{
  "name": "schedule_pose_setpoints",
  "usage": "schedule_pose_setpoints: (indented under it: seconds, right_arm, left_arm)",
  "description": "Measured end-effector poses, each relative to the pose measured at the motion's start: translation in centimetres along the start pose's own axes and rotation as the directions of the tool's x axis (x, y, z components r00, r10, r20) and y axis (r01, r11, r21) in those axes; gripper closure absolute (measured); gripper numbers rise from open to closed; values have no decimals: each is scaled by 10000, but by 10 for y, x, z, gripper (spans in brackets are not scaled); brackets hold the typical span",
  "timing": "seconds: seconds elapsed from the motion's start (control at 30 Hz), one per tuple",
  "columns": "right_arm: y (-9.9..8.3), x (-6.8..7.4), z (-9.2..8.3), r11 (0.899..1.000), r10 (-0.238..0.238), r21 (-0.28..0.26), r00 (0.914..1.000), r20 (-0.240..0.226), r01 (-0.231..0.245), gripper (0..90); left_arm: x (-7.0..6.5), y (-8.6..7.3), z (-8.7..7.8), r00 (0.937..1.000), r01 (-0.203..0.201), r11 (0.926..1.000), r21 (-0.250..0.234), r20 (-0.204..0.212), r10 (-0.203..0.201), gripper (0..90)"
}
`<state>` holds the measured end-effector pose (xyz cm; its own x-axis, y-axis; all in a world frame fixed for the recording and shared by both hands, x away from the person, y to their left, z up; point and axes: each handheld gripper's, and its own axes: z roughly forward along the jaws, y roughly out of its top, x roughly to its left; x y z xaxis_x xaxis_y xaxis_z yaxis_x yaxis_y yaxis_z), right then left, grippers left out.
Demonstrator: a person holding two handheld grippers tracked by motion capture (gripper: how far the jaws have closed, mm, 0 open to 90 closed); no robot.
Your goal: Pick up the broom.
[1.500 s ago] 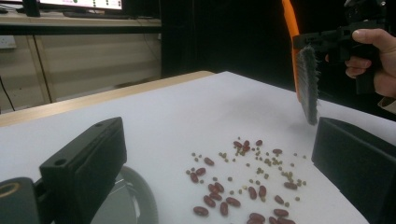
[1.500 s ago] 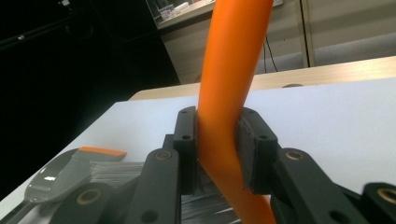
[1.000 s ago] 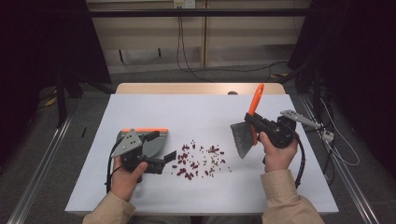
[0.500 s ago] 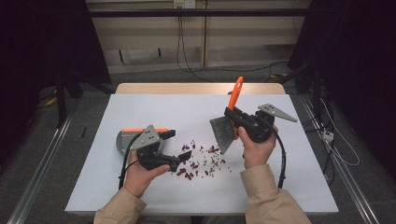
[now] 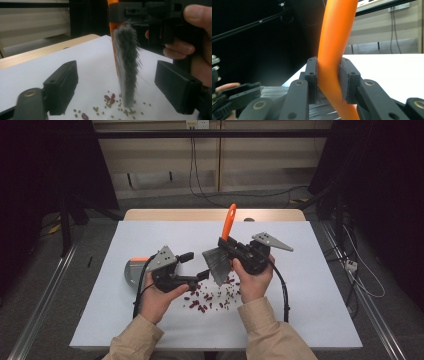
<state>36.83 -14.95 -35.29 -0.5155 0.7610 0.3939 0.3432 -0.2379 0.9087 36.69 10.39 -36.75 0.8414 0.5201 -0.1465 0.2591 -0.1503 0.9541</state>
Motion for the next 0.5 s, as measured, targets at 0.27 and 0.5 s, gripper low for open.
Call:
schedule_pose_setpoints:
  seconds: [0.27,0.5]
  right_arm:
    - [-9,14,14,10000,70,51,9996,-256,-68,714]
    - [-12,21,21,9999,130,113,9988,-481,-125,714]
  left_arm:
    - [4,0,4,9997,172,9996,202,-173,-168,316]
    - [6,0,2,9995,84,9998,177,-317,-78,474]
